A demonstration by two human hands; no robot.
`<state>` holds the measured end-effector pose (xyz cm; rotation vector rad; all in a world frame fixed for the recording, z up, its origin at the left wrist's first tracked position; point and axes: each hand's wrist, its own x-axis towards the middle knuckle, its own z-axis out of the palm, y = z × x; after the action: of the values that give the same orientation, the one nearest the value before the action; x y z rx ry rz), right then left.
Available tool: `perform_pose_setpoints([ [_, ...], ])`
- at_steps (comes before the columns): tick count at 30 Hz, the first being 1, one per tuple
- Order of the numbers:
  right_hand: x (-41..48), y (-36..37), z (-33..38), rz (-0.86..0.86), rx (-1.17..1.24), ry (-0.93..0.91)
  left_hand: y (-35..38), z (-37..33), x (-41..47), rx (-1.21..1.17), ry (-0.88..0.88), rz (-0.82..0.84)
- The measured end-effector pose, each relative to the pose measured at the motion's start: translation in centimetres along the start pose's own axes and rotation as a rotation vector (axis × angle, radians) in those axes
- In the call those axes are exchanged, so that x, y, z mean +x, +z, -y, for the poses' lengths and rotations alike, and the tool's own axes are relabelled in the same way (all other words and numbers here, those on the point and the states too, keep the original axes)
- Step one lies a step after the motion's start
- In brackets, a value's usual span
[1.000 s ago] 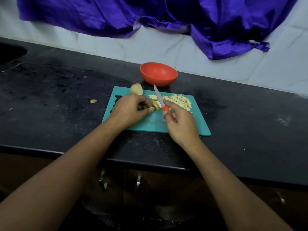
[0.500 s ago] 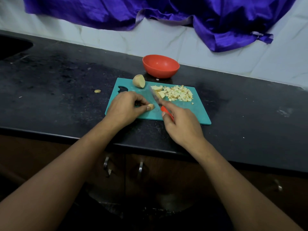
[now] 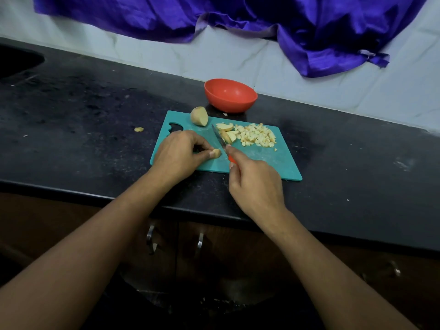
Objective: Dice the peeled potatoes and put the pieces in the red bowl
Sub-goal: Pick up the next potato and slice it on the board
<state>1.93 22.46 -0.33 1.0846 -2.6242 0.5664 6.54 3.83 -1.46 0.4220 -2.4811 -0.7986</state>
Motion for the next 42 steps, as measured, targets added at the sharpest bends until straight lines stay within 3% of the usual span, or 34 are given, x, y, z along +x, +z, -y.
perform_pose_setpoints([
  [12, 0.01, 0.2, 0.29, -0.026, 0.023, -0.011, -0.14, 0.15, 0.05, -0.057, -0.037, 0.013],
  [20, -0.18, 0.26, 0.13, 0.04, -0.102, -0.073, -0.28, -0.29, -0.15, -0.035, -0.028, 0.002],
  [26, -0.5, 0.29, -0.34, -0.05, 0.052, -0.012, -0.32, -0.29, -0.16, -0.039, -0.036, 0.009],
  [42, -0.55, 0.31, -0.01, -0.006, -0.037, -0.081, -0.42, -0.53, -0.19, -0.026, -0.029, 0.01],
])
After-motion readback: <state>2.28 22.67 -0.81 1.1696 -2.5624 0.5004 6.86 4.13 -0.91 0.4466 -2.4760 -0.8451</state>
